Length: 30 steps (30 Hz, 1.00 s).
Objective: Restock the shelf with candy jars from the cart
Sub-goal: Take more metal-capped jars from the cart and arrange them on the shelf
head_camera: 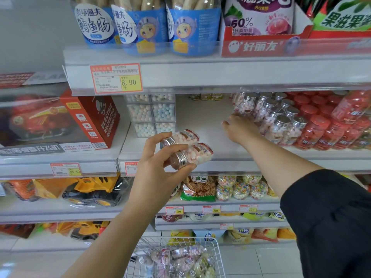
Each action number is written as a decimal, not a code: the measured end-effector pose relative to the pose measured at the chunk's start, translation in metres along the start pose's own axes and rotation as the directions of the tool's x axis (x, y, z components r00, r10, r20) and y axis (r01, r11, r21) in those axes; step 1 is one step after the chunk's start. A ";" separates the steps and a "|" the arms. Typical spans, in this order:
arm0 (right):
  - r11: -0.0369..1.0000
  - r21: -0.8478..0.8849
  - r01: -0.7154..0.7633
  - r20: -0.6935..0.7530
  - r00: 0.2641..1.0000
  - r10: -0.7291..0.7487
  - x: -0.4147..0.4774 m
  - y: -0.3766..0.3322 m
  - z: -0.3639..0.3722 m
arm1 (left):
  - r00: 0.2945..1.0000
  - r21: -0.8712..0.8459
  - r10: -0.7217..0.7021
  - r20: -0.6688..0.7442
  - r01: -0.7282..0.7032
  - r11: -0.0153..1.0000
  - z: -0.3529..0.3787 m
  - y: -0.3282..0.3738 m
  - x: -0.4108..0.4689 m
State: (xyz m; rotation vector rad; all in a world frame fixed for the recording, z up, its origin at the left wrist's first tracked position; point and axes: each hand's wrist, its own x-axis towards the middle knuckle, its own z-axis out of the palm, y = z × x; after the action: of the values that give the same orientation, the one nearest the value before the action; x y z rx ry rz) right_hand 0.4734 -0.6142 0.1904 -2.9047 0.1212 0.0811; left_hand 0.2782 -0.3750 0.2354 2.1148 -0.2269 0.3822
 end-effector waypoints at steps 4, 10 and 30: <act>0.998 0.003 0.069 -0.081 0.994 -0.069 -0.016 0.000 -0.007 | 1.000 0.008 0.006 0.007 -0.006 1.000 0.003 -0.001 0.000; 0.723 0.563 0.400 -0.056 0.891 -0.450 -0.105 -0.010 -0.061 | 1.000 0.014 -0.008 0.012 0.007 1.000 0.008 -0.006 0.003; 0.741 0.182 0.646 -0.464 0.721 -0.515 -0.116 -0.005 -0.020 | 0.998 -0.056 -0.045 0.048 0.048 0.997 0.011 0.000 0.023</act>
State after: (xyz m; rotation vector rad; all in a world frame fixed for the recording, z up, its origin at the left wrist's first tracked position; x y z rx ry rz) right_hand 0.3596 -0.6054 0.2188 -2.4320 -0.6734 -0.5722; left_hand 0.3015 -0.3846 0.2376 2.0709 -0.2132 0.2958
